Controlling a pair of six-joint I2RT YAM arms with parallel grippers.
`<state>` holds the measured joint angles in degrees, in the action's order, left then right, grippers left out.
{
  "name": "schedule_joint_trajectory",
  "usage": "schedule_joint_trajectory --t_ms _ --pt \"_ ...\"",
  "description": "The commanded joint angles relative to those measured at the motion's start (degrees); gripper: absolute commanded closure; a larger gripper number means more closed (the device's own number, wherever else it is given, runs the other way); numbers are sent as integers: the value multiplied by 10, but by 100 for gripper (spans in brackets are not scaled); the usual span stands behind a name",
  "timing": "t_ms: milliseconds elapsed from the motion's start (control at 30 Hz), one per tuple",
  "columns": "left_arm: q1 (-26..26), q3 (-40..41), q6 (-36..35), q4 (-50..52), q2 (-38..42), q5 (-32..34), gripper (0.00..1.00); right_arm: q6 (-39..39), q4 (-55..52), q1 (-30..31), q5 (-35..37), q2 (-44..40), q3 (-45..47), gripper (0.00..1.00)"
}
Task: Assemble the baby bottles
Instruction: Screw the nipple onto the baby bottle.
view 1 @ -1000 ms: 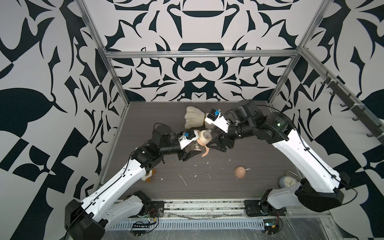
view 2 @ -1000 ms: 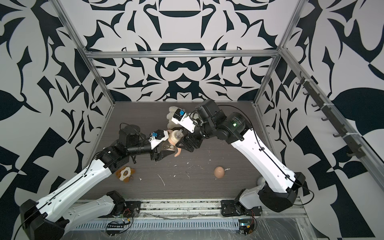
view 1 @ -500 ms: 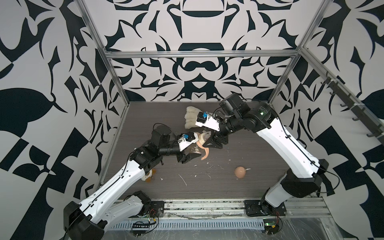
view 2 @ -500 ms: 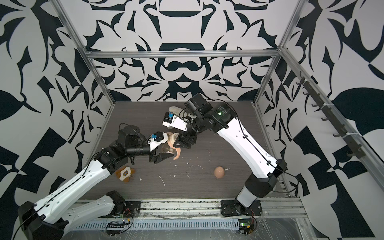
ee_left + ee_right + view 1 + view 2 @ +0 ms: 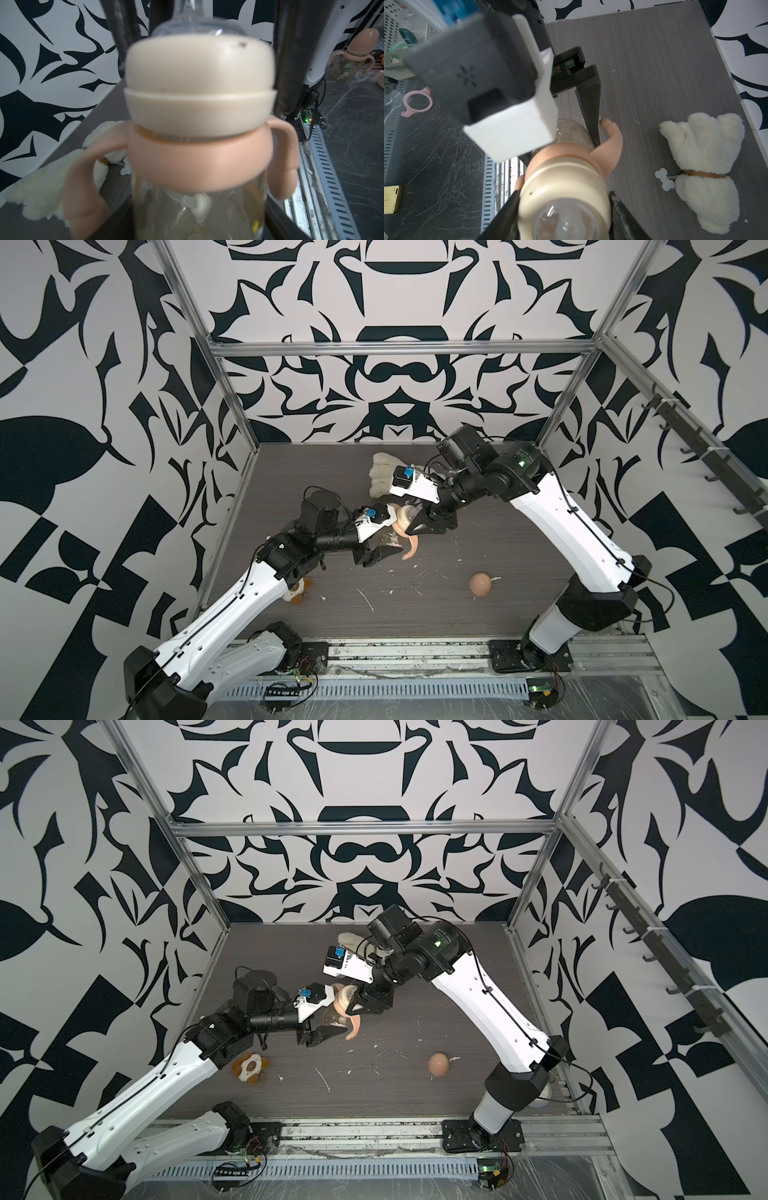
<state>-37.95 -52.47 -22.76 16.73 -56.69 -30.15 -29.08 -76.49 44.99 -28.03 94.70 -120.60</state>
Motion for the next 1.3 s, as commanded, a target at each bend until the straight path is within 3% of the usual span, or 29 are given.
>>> schedule_joint_trajectory --t_ms 0,100,267,533,867,1067,1133,1267 --pt "-1 -21 -7 -4 6 7 100 47 -6 2 -29 6 -28 69" --pt "-1 -20 -12 -10 6 29 100 118 16 2 -21 12 -22 69" --pt "-1 -6 -20 -44 6 74 100 303 73 2 -4 21 -2 72" --pt "-2 26 -38 -124 -4 170 100 601 303 1 41 -69 200 75" --pt "-7 48 -106 -151 -13 234 100 871 555 -27 52 -150 395 77" --pt "-15 63 -132 -173 -21 259 100 958 612 -32 83 -171 434 78" --pt "-16 63 -130 -181 -29 259 100 948 603 -33 72 -158 411 76" --pt "-16 61 -116 -186 -39 255 100 882 527 -33 55 -117 320 64"
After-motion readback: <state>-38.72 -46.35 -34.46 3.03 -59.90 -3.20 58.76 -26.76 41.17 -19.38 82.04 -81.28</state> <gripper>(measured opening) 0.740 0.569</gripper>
